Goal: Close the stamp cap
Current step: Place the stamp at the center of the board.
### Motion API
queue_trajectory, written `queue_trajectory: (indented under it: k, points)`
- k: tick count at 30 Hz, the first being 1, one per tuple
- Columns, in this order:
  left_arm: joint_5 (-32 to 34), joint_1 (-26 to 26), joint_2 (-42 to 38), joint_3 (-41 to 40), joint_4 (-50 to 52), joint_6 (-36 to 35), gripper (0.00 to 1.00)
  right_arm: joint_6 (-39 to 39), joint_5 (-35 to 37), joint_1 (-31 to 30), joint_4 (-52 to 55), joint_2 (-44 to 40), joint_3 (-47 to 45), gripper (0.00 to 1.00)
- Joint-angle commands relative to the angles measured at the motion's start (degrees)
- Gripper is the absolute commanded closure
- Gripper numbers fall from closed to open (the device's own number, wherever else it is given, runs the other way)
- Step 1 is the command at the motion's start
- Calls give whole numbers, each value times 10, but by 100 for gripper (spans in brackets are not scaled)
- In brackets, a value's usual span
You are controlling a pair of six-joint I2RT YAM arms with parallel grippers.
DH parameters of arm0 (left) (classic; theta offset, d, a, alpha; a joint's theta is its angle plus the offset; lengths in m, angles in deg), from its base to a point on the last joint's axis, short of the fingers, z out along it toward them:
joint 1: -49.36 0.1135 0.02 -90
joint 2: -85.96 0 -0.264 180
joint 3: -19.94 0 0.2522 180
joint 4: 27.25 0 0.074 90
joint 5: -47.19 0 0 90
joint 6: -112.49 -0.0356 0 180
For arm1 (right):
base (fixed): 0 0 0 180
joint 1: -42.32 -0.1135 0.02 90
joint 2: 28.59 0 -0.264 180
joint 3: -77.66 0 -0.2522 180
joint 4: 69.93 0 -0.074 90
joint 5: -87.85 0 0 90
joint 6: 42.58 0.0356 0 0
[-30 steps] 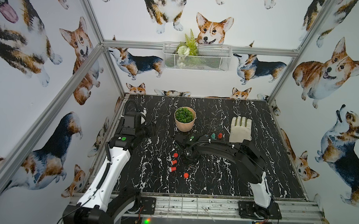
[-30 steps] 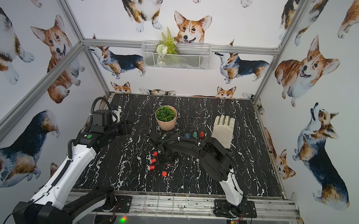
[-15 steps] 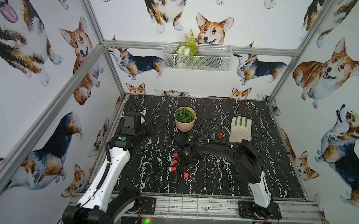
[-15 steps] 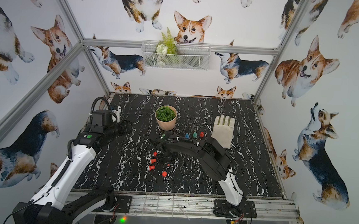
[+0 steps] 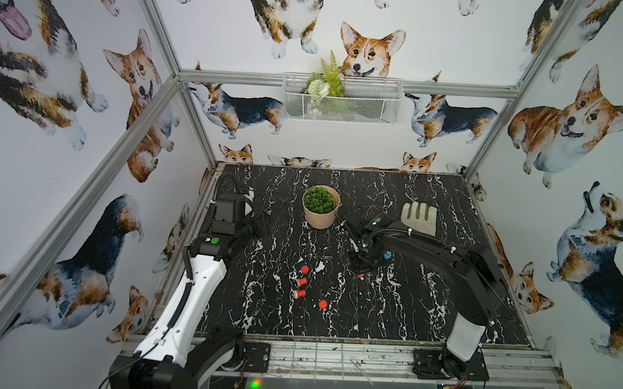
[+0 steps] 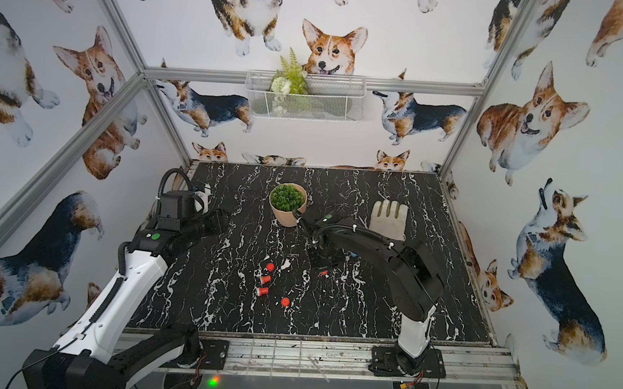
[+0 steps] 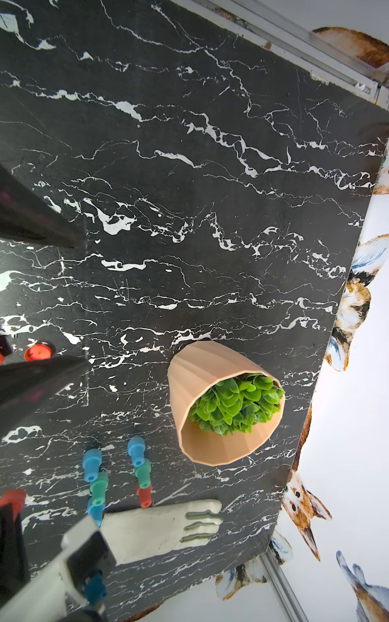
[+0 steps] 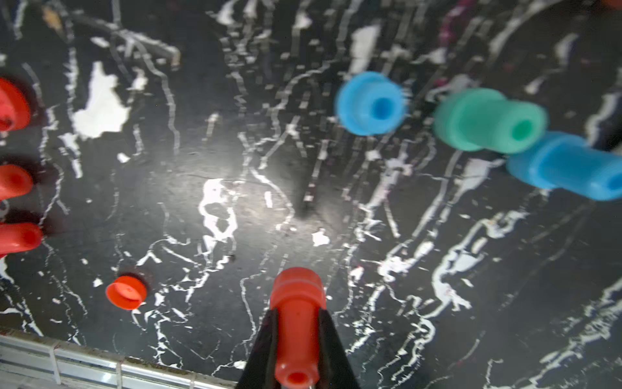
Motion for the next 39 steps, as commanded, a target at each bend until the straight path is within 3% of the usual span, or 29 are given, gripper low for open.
queue_trajectory:
  k: [1, 12, 23, 28, 39]
  points:
    - [4, 1, 1, 2, -12, -9, 44, -24, 6, 47, 3, -29, -39, 100]
    - [5, 1, 2, 0, -12, -7, 44, -55, -1, 153, -62, -38, -116, 95]
    - [9, 0, 1, -1, -11, -9, 44, -60, 49, 160, -85, -8, -114, 89]
    - [9, 1, 1, -1, -11, -9, 44, -60, 38, 161, -96, 4, -123, 85]
    - [9, 1, 1, -1, -12, -8, 44, -56, 28, 161, -97, 9, -127, 66]
